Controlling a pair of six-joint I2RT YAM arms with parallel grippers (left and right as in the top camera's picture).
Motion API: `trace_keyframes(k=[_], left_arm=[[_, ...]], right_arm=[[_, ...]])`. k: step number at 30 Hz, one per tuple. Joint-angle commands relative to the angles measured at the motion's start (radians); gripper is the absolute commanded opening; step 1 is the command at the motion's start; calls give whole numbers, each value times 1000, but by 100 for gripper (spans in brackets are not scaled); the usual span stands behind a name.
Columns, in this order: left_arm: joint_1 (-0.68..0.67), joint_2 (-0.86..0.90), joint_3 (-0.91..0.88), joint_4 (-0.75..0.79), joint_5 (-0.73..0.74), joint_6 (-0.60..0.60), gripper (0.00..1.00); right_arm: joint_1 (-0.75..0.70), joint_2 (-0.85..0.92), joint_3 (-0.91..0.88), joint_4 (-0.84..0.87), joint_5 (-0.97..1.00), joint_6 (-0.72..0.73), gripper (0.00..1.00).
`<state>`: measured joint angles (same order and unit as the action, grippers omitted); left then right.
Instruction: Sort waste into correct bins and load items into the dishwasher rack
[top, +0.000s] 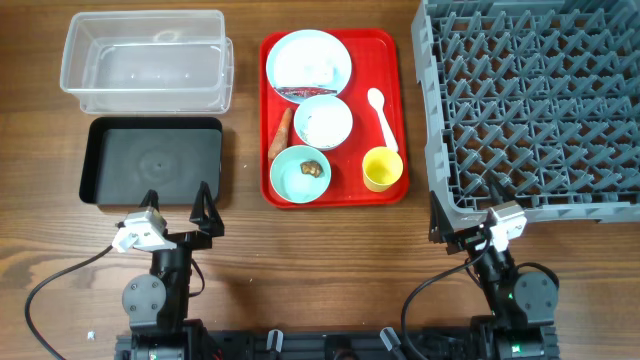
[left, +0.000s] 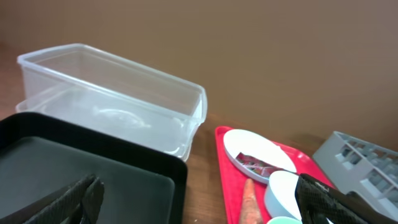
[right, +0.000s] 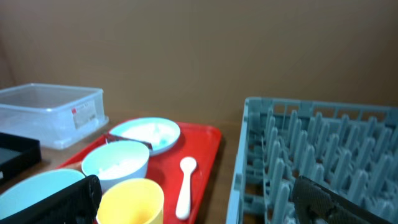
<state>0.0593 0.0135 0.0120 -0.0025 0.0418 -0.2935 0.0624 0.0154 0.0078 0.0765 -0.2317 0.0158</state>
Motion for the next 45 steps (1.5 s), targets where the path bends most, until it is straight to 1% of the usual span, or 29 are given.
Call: trace_keyframes(k=[1, 3, 6, 10, 14, 17, 20, 23, 25, 27, 29, 32, 33, 35, 38, 40, 42, 45], left_arm=[[2, -11, -5, 23, 40, -5, 100], [2, -11, -5, 51, 68, -3, 100], [2, -11, -1, 109, 111, 11, 100], [2, 18, 58, 111, 111, 47, 100], [2, 126, 165, 89, 129, 100, 100], [2, 259, 275, 39, 153, 134, 100], [2, 435, 421, -38, 153, 134, 100], [2, 641, 608, -150, 174, 134, 100], [2, 771, 744, -255, 202, 138, 100], [-1, 904, 889, -374, 233, 177, 100], [-16, 1031, 1036, -499, 234, 206, 100], [-55, 1222, 1253, -681, 163, 211, 100], [-79, 1314, 1362, -777, 116, 211, 100], [-111, 1449, 1522, -906, 73, 211, 100], [-164, 1664, 1781, -1079, 69, 211, 100], [-203, 1783, 1913, -1140, 70, 212, 100], [-235, 1873, 1986, -1135, 80, 211, 100], [-274, 1950, 1994, -1083, 118, 211, 100]], right_arm=[[6, -4, -2, 63, -66, -14, 100], [6, -4, 2, 99, -91, -14, 100], [6, -3, 39, 105, -108, -14, 100], [6, 24, 114, 95, -108, -24, 100], [6, 122, 220, 79, -122, -44, 100], [6, 213, 298, 63, -156, -71, 100], [6, 346, 414, 7, -172, -80, 100], [6, 489, 557, -122, -204, -122, 100], [6, 573, 647, -220, -208, -125, 100], [6, 645, 727, -313, -208, -128, 100], [6, 722, 813, -413, -208, -148, 100], [6, 825, 924, -536, -208, -160, 100], [6, 870, 971, -586, -208, -173, 100], [6, 931, 1032, -649, -208, -173, 100], [6, 1022, 1115, -737, -208, -173, 99], [6, 1068, 1149, -766, -217, -172, 100], [6, 1096, 1155, -767, -243, -169, 100], [6, 1122, 1155, -768, -245, -123, 100]])
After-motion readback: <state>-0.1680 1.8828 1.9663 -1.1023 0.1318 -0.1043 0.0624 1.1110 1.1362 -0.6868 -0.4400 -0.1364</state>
